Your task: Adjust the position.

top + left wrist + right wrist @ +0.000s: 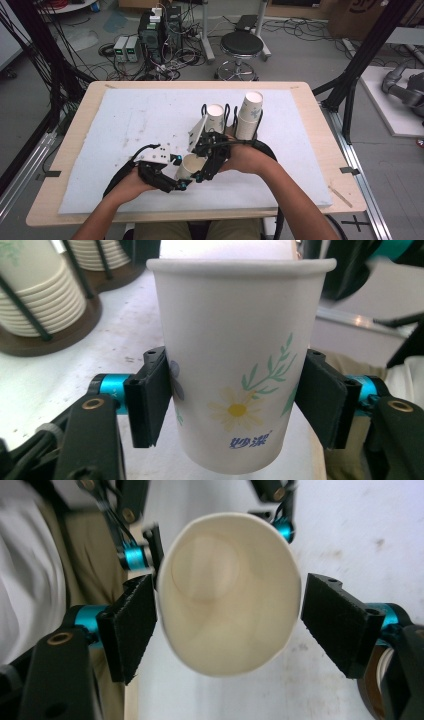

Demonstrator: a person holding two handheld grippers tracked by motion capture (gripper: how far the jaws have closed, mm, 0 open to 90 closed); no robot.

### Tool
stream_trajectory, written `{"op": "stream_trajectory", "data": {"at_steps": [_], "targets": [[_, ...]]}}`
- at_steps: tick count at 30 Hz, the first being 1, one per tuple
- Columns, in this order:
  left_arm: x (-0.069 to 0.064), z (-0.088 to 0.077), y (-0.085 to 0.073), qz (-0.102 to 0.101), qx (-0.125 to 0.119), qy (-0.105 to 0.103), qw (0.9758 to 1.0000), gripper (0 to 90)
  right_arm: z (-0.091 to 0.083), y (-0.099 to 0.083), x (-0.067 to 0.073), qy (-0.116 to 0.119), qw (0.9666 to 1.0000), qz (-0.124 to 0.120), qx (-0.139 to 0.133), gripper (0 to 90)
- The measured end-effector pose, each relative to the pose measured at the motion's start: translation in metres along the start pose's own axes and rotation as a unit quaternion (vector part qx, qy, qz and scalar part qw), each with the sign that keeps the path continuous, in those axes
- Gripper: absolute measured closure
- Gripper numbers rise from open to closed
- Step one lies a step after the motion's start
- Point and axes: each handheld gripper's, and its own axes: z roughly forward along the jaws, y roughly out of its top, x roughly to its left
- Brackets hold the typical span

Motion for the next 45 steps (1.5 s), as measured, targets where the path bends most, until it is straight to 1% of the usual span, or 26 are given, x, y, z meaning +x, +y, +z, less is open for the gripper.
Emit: {"op": "stream_trajectory", "data": {"at_steps": [2, 4, 6, 8, 9, 10, 11, 13, 14, 15, 17, 20, 23, 27, 28, 30, 32, 34, 36, 37, 38, 39, 41, 42, 43, 45], "targets": [[0.003, -0.002, -0.002, -0.009, -0.011, 0.002, 0.9999, 32.8, -0.006, -0.008, -0.003, -0.005, 0.9991, 0.012, -0.04, 23.0], [0.005, -0.004, -0.004, -0.017, -0.022, 0.003, 0.9996, 32.6, -0.012, -0.018, -0.004, -0.011, 0.9966, 0.032, -0.075, 22.3], [0.006, -0.005, -0.005, -0.025, -0.033, 0.006, 0.9991, 32.3, -0.017, -0.029, -0.006, -0.015, 0.9925, 0.051, -0.11, 22.2], [0.008, -0.006, -0.007, -0.03, -0.042, 0.009, 0.9986, 32.0, -0.02, -0.041, -0.008, -0.023, 0.9873, 0.069, -0.142, 22.0], [0.009, -0.007, -0.008, -0.032, -0.046, 0.011, 0.9984, 31.9, -0.022, -0.047, -0.009, -0.026, 0.9842, 0.079, -0.156, 22.0], [0.01, -0.007, -0.008, -0.035, -0.051, 0.013, 0.998, 31.8, -0.023, -0.056, -0.009, -0.033, 0.9799, 0.091, -0.174, 22.0], [0.011, -0.008, -0.009, -0.038, -0.056, 0.016, 0.9976, 31.8, -0.024, -0.061, -0.009, -0.038, 0.9773, 0.096, -0.185, 21.9], [0.013, -0.01, -0.012, -0.042, -0.064, 0.022, 0.9968, 31.6, -0.026, -0.074, -0.009, -0.052, 0.9703, 0.114, -0.207, 21.8], [0.014, -0.011, -0.013, -0.045, -0.068, 0.025, 0.9964, 31.5, -0.027, -0.082, -0.008, -0.063, 0.9655, 0.126, -0.219, 21.7], [0.015, -0.012, -0.014, -0.047, -0.073, 0.03, 0.9957, 31.5, -0.028, -0.087, -0.008, -0.071, 0.9622, 0.131, -0.228, 21.7], [0.018, -0.015, -0.017, -0.054, -0.086, 0.038, 0.9941, 31.4, -0.029, -0.101, -0.006, -0.084, 0.9531, 0.152, -0.248, 21.6], [0.022, -0.02, -0.02, -0.061, -0.105, 0.057, 0.9909, 31.2, -0.029, -0.121, -0.004, -0.106, 0.9419, 0.175, -0.266, 21.6], [0.025, -0.027, -0.023, -0.066, -0.131, 0.076, 0.9863, 31.2, -0.028, -0.139, 0.0, -0.126, 0.9338, 0.197, -0.271, 21.6], [0.028, -0.038, -0.028, -0.075, -0.164, 0.108, 0.9776, 31.0, -0.027, -0.158, 0.004, -0.15, 0.9239, 0.219, -0.276, 21.6], [0.029, -0.039, -0.029, -0.076, -0.168, 0.114, 0.9762, 30.9, -0.028, -0.163, 0.006, -0.156, 0.9216, 0.225, -0.276, 21.6], [0.03, -0.045, -0.032, -0.081, -0.179, 0.129, 0.972, 30.9, -0.028, -0.169, 0.007, -0.164, 0.9184, 0.232, -0.275, 21.6], [0.031, -0.049, -0.033, -0.082, -0.186, 0.14, 0.9691, 30.9, -0.028, -0.176, 0.009, -0.178, 0.9146, 0.239, -0.273, 21.7], [0.032, -0.053, -0.035, -0.085, -0.196, 0.152, 0.9649, 30.9, -0.029, -0.182, 0.011, -0.19, 0.9115, 0.245, -0.27, 21.6], [0.032, -0.058, -0.036, -0.084, -0.208, 0.168, 0.9601, 30.8, -0.028, -0.187, 0.012, -0.203, 0.907, 0.253, -0.268, 21.7], [0.031, -0.06, -0.037, -0.082, -0.21, 0.173, 0.9589, 30.8, -0.028, -0.191, 0.013, -0.213, 0.904, 0.258, -0.266, 21.7], [0.031, -0.062, -0.037, -0.08, -0.21, 0.181, 0.9574, 30.8, -0.028, -0.193, 0.014, -0.216, 0.902, 0.263, -0.265, 21.6], [0.031, -0.064, -0.038, -0.078, -0.214, 0.191, 0.9548, 30.7, -0.027, -0.195, 0.015, -0.225, 0.9, 0.264, -0.264, 21.6], [0.031, -0.068, -0.04, -0.079, -0.22, 0.202, 0.9511, 30.7, -0.027, -0.199, 0.018, -0.242, 0.8944, 0.271, -0.261, 21.6], [0.031, -0.07, -0.041, -0.079, -0.224, 0.211, 0.9481, 30.8, -0.027, -0.201, 0.019, -0.249, 0.8924, 0.273, -0.259, 21.7], [0.031, -0.071, -0.042, -0.08, -0.227, 0.215, 0.9466, 30.7, -0.027, -0.204, 0.02, -0.256, 0.8897, 0.274, -0.26, 21.6], [0.031, -0.075, -0.044, -0.084, -0.236, 0.223, 0.9422, 30.7, -0.027, -0.207, 0.023, -0.264, 0.8853, 0.279, -0.262, 21.6]]}}
